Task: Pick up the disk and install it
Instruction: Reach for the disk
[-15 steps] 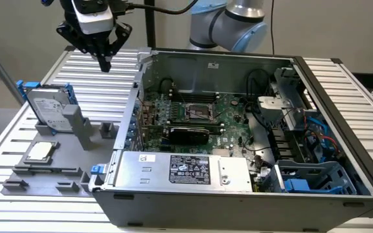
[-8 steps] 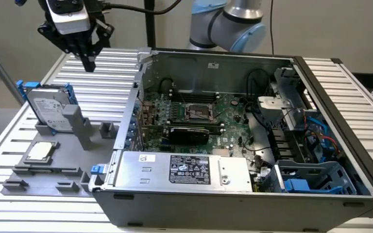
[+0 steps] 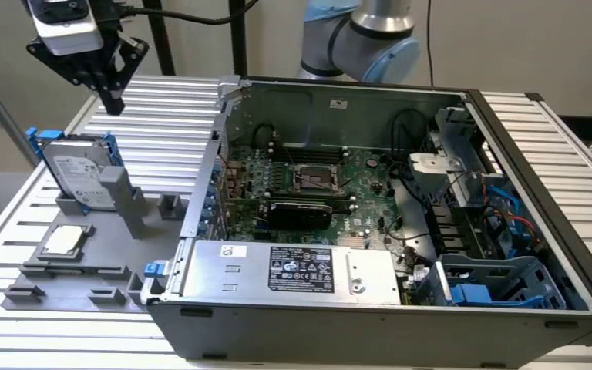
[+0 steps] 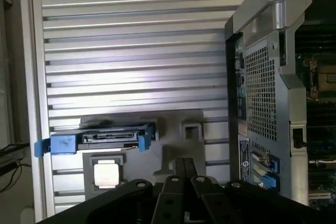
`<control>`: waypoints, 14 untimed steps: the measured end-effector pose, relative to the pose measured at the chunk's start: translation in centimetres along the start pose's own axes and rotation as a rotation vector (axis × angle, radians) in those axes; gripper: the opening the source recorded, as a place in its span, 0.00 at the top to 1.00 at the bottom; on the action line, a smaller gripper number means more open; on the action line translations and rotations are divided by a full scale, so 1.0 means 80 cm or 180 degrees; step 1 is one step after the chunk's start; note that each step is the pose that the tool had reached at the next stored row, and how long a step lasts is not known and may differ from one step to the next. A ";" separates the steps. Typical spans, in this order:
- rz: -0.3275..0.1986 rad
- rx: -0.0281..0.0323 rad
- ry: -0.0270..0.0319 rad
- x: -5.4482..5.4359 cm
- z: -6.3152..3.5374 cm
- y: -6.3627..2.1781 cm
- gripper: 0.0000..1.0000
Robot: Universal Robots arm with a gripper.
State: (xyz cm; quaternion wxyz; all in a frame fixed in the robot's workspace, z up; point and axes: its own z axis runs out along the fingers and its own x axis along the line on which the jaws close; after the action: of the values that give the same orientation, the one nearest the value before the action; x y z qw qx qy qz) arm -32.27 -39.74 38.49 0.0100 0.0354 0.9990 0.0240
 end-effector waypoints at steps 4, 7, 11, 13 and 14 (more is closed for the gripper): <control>0.0000 0.0000 0.0000 0.023 0.002 -0.001 1.00; 0.0000 0.0000 0.0000 0.040 0.005 -0.002 1.00; 0.0000 0.0000 0.0001 0.063 0.008 -0.002 1.00; 0.0000 0.0001 0.0004 0.074 0.010 -0.002 1.00; 0.0000 0.0001 0.0006 0.080 0.011 -0.002 1.00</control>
State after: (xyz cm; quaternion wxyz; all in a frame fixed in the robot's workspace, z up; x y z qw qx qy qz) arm -38.63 -39.39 37.48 0.0090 0.0354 0.9990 0.0239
